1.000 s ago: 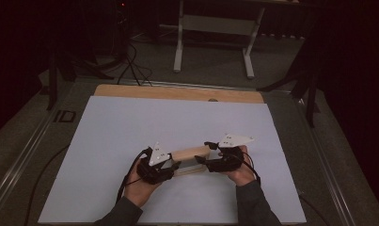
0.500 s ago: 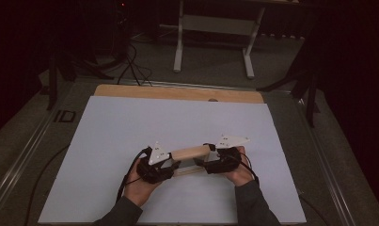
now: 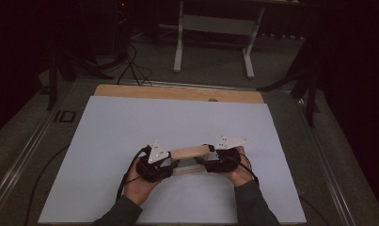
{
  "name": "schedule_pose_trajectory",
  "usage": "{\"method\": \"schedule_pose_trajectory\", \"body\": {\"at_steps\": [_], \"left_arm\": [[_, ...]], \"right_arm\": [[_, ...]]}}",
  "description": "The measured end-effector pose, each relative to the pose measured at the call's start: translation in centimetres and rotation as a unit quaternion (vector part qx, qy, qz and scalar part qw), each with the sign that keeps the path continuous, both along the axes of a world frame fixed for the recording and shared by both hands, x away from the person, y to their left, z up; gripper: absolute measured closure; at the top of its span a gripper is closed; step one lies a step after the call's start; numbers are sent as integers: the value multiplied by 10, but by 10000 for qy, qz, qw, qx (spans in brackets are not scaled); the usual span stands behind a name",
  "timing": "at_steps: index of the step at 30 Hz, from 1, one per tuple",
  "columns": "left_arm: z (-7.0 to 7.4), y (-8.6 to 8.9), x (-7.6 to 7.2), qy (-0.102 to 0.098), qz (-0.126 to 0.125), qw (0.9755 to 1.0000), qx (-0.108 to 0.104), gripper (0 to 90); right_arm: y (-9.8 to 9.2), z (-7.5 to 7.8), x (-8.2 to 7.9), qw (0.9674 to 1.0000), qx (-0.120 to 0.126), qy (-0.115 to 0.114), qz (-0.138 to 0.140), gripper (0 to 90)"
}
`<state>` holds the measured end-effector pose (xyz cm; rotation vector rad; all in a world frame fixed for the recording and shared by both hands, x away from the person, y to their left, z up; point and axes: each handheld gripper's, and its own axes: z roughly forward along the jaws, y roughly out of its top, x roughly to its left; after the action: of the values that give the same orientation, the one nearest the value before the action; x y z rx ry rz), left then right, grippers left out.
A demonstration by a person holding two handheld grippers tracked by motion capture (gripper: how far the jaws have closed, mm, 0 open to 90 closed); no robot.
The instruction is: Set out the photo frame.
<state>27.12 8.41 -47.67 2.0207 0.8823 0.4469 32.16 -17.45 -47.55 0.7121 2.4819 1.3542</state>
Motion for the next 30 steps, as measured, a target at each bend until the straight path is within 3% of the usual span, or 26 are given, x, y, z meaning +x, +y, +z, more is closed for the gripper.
{"method": "schedule_pose_trajectory", "body": {"at_steps": [14,30], "left_arm": [[1,4,6,-27,151,9999,0,557],[1,14,18,-38,292,9995,-72,542]], "right_arm": [[8,0,-1,9997,-57,-171,-145,421],[23,-1,3,9988,-29,-187,-461,417]]}}
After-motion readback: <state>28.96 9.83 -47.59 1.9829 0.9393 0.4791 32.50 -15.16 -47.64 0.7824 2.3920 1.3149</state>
